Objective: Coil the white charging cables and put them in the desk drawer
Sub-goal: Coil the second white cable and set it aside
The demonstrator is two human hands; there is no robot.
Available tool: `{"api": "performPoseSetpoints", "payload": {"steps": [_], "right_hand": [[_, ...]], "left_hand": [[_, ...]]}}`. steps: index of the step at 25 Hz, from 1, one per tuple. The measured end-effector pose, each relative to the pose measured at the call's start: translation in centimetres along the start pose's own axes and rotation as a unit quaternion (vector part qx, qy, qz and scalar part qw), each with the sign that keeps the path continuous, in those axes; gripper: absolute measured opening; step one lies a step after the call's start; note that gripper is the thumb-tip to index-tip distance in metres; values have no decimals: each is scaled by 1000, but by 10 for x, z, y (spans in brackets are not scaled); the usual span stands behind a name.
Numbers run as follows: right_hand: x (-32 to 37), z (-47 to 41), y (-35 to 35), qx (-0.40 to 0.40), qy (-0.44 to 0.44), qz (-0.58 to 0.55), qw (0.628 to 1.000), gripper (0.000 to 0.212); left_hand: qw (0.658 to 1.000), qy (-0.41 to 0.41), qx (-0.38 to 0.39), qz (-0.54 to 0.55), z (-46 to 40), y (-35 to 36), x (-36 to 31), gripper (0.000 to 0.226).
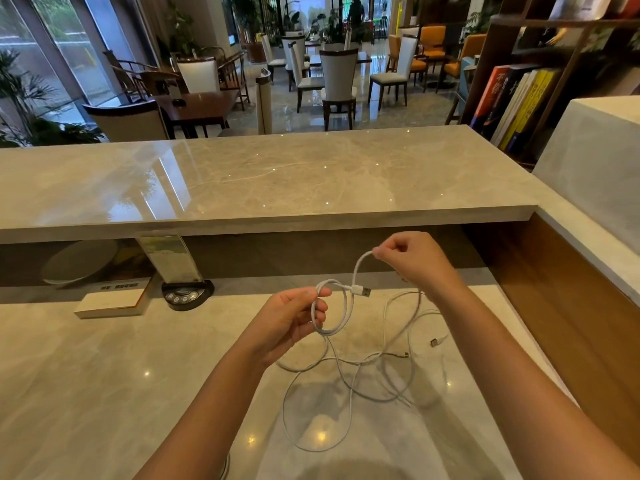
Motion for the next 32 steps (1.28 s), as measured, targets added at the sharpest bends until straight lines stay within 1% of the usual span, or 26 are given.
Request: {"api": "performPoseSetpoints", "payload": {"steps": [1, 3, 5, 6, 8, 9, 12, 14, 16, 17, 18, 20, 21, 22, 23, 24, 26, 27, 28, 29, 30, 31, 32], "right_hand": [[9, 5, 7, 8, -23, -12, 1000, 17], [21, 16, 25, 51, -58, -33, 996, 23], [23, 29, 42, 69, -102, -3, 992, 26], [22, 35, 50, 52, -136, 34, 989, 25], [16, 46, 66, -10, -209, 102, 973, 22], [12, 50, 72, -31, -230, 124, 965, 21], [0, 59, 85, -81, -255, 176, 947, 22], [-5, 61, 88, -114, -272, 236, 926, 22], [-11, 61, 95, -112, -274, 301, 907, 29], [-12, 61, 97, -102, -274, 304, 907, 32], [-15, 61, 98, -92, -268, 281, 917, 32], [-19, 61, 92, -32, -228, 144, 962, 28], [-25, 58, 88, 9, -195, 82, 977, 22], [-30, 56, 84, 55, -164, 52, 984, 15], [-34, 55, 79, 96, -144, 83, 981, 13], [-39, 52, 75, 125, -139, 145, 972, 14], [-44, 49, 67, 138, -143, 281, 939, 19], [-44, 48, 61, 144, -135, 297, 934, 19], [-44, 48, 53, 168, -112, 254, 946, 20], [-43, 47, 44, 204, -82, 166, 961, 21], [-41, 47, 33, 244, -46, 93, 964, 21], [-40, 44, 24, 281, -10, 57, 958, 21], [-41, 41, 14, 312, 23, 69, 947, 19]], "left_hand": [[1000, 3, -18, 9, -1, -1, 3, 23], [998, 19, -45, 38, -3, -1, 6, 21], [996, 39, -50, 67, -3, 0, 7, 20], [995, 47, -45, 77, -3, 1, 7, 21], [994, 60, -21, 87, -3, 4, 7, 24], [993, 64, -12, 94, -3, 6, 7, 25], [987, 68, -13, 145, -2, 9, 9, 26], [985, 66, -13, 159, -2, 12, 10, 28], [986, 70, -17, 151, -2, 12, 11, 27], [985, 80, -22, 152, -3, 11, 10, 25], [982, 93, -26, 163, -5, 9, 8, 23], [969, 121, -33, 211, -8, 4, 4, 22], [963, 131, -34, 232, -8, 1, 2, 22], [960, 137, -30, 243, -9, -2, 0, 23], [958, 143, -23, 246, -8, -4, -1, 21], [957, 150, -17, 248, -7, -7, -3, 19], [949, 168, -10, 266, -6, -13, -6, 13], [944, 175, -10, 278, -5, -16, -8, 13], [941, 179, -13, 287, -5, -20, -10, 13], [939, 180, -12, 292, -4, -24, -12, 14], [940, 177, -7, 291, -4, -26, -13, 16], [943, 170, 3, 285, -3, -26, -13, 19], [949, 159, 17, 273, -2, -25, -13, 22]]}}
Point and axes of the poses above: each hand's wrist, its own z-axis away from the middle knuckle, its own y-axis out of the palm, x = y × z, the point moved 3 cm from there along -z, towards the middle knuckle, and after that the axes turned 14 degrees about x, right-handed, at the moved point
